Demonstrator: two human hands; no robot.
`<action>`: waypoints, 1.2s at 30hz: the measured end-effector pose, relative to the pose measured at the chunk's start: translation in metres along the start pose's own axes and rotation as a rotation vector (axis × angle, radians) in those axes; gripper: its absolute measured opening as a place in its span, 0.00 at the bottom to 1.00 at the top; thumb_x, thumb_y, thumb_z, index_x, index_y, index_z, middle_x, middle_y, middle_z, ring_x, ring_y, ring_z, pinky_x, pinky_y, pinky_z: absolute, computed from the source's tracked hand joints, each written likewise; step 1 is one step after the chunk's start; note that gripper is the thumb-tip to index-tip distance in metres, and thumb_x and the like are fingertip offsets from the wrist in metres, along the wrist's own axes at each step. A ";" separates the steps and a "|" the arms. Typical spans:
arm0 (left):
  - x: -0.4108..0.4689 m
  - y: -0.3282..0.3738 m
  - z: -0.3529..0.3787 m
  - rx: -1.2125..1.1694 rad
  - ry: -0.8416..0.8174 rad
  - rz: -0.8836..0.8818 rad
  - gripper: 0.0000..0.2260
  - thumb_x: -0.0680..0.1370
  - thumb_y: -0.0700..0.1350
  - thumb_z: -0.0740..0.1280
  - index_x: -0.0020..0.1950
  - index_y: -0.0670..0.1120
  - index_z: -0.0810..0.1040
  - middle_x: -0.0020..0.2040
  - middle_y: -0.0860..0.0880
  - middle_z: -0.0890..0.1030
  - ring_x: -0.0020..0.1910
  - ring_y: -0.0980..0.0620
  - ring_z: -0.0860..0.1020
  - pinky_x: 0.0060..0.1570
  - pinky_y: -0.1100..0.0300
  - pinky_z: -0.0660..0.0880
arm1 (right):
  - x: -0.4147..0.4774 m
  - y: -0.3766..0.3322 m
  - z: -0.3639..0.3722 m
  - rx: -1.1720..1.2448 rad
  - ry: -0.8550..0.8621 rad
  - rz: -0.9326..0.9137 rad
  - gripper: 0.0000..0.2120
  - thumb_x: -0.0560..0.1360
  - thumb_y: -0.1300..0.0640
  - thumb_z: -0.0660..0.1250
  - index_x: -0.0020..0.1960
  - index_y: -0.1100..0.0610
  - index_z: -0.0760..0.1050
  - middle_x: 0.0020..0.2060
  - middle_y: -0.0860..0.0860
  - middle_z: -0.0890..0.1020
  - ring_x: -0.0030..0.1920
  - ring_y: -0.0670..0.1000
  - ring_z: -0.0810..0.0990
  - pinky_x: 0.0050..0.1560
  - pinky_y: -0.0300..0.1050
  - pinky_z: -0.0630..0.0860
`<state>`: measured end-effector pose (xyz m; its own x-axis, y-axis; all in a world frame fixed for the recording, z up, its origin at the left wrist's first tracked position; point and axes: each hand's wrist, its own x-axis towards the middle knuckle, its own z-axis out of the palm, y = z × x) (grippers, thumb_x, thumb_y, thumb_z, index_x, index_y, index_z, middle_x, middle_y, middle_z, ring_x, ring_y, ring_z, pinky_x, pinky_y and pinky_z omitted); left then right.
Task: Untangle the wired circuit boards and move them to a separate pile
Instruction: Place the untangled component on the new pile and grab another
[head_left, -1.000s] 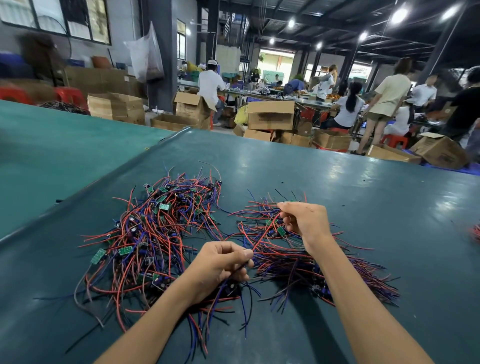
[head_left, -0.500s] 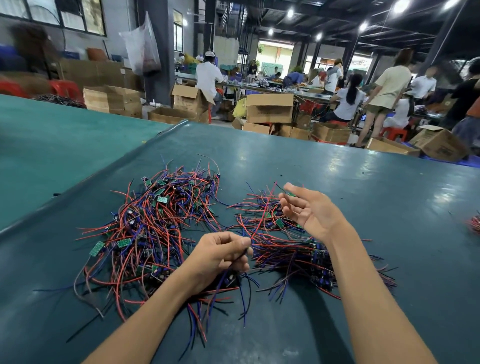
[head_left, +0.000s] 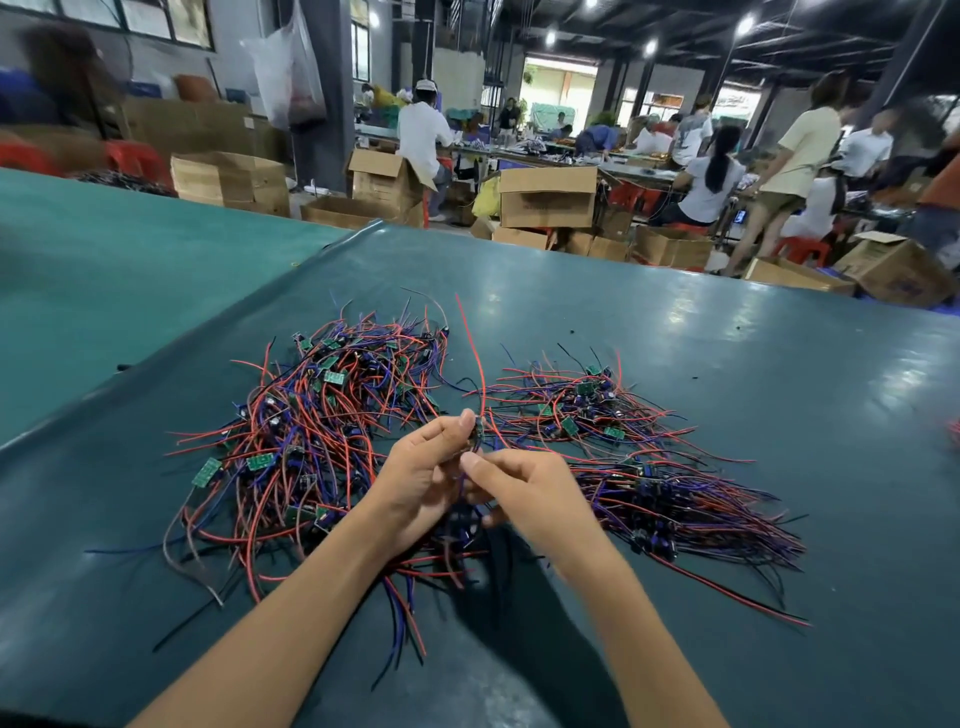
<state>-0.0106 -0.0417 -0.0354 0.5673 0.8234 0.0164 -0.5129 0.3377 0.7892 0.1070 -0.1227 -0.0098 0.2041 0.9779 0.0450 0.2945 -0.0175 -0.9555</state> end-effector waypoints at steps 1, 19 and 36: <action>0.000 -0.001 0.000 0.028 -0.003 0.002 0.08 0.76 0.48 0.71 0.42 0.46 0.77 0.35 0.47 0.69 0.29 0.50 0.72 0.27 0.58 0.73 | 0.001 0.000 0.005 0.023 0.009 0.009 0.11 0.79 0.54 0.70 0.39 0.54 0.85 0.33 0.52 0.84 0.37 0.47 0.80 0.35 0.44 0.81; 0.004 -0.005 -0.004 0.104 0.296 0.192 0.12 0.73 0.51 0.72 0.35 0.45 0.78 0.31 0.48 0.69 0.31 0.52 0.69 0.36 0.59 0.77 | -0.048 -0.006 0.015 0.120 -0.009 0.083 0.14 0.82 0.60 0.64 0.42 0.64 0.83 0.33 0.55 0.85 0.32 0.48 0.83 0.32 0.39 0.73; 0.004 0.001 -0.004 0.072 0.321 0.224 0.09 0.75 0.48 0.74 0.39 0.44 0.80 0.31 0.48 0.74 0.29 0.55 0.74 0.31 0.62 0.77 | -0.078 -0.003 0.008 0.016 0.210 0.216 0.24 0.76 0.46 0.72 0.27 0.60 0.78 0.22 0.54 0.79 0.23 0.49 0.72 0.27 0.37 0.68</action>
<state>-0.0110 -0.0368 -0.0370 0.2105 0.9775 0.0097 -0.5484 0.1099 0.8290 0.0828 -0.1973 -0.0129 0.4500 0.8871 -0.1023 0.2089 -0.2160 -0.9538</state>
